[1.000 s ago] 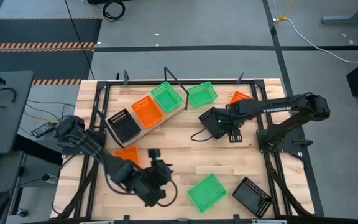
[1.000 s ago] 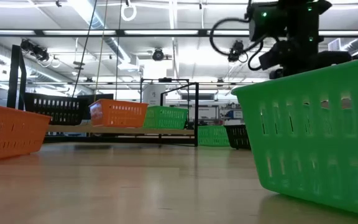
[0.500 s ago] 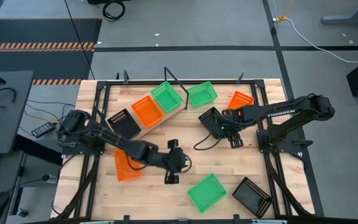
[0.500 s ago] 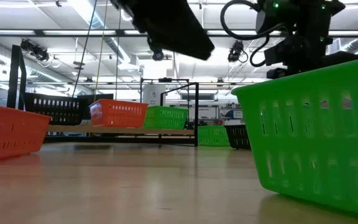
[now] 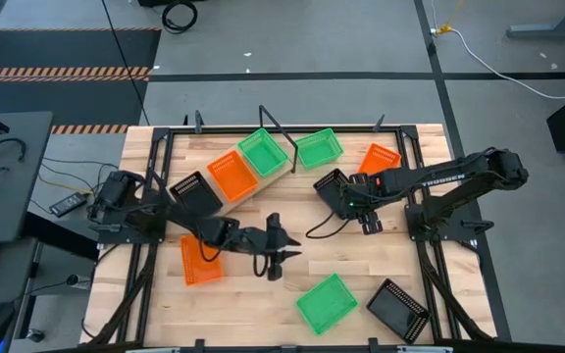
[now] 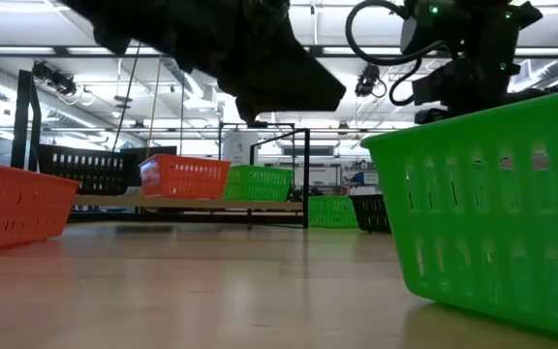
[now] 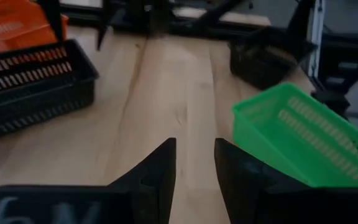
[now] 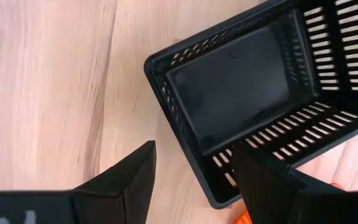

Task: Stack baskets on shelf by color
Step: Stack the top black bin on top of the black bin on the shelf

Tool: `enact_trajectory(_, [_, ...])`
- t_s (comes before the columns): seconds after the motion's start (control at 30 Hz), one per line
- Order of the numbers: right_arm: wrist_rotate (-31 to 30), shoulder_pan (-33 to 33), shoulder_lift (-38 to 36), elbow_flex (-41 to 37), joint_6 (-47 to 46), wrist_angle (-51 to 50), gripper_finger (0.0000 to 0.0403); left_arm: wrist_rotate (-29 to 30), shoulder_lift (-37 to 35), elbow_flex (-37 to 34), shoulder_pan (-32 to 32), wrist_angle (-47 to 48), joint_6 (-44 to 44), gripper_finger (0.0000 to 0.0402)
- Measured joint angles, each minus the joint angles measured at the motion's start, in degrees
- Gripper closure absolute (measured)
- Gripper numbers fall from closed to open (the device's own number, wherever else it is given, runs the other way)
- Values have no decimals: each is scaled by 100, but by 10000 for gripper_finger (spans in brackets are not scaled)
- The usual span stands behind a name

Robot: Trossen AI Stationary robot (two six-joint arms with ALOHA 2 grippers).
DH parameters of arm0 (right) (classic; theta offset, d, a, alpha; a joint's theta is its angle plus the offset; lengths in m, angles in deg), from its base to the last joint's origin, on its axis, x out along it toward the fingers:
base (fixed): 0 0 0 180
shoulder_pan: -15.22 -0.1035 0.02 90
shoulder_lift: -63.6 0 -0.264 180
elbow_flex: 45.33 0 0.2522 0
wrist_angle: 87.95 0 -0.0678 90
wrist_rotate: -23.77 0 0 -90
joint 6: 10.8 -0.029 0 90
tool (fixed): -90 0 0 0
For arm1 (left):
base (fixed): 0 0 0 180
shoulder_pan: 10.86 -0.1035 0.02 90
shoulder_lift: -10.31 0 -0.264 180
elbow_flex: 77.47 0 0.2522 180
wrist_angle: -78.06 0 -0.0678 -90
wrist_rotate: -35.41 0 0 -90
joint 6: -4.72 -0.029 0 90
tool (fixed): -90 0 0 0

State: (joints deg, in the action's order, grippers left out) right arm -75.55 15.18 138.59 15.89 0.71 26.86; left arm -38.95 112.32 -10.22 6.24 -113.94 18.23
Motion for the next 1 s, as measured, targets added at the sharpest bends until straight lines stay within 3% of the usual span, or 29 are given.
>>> enact_trajectory(0.4, [182, -70, -2, -403, -115, 532, 188, -3, 0, -196, 135, -214, 278, 285])
enact_trajectory(0.63, [-116, -198, 0, -763, -125, 837, 189, -4, 0, -196, 191, -231, 243, 285])
enact_trajectory(0.83, [-116, -209, 0, -772, -111, 942, 196, -1087, 0, -157, 440, -648, -656, 285])
enact_trajectory(1.0, [-114, -207, 0, -775, -203, 1030, 215, -976, 0, 72, 829, -380, -826, 285])
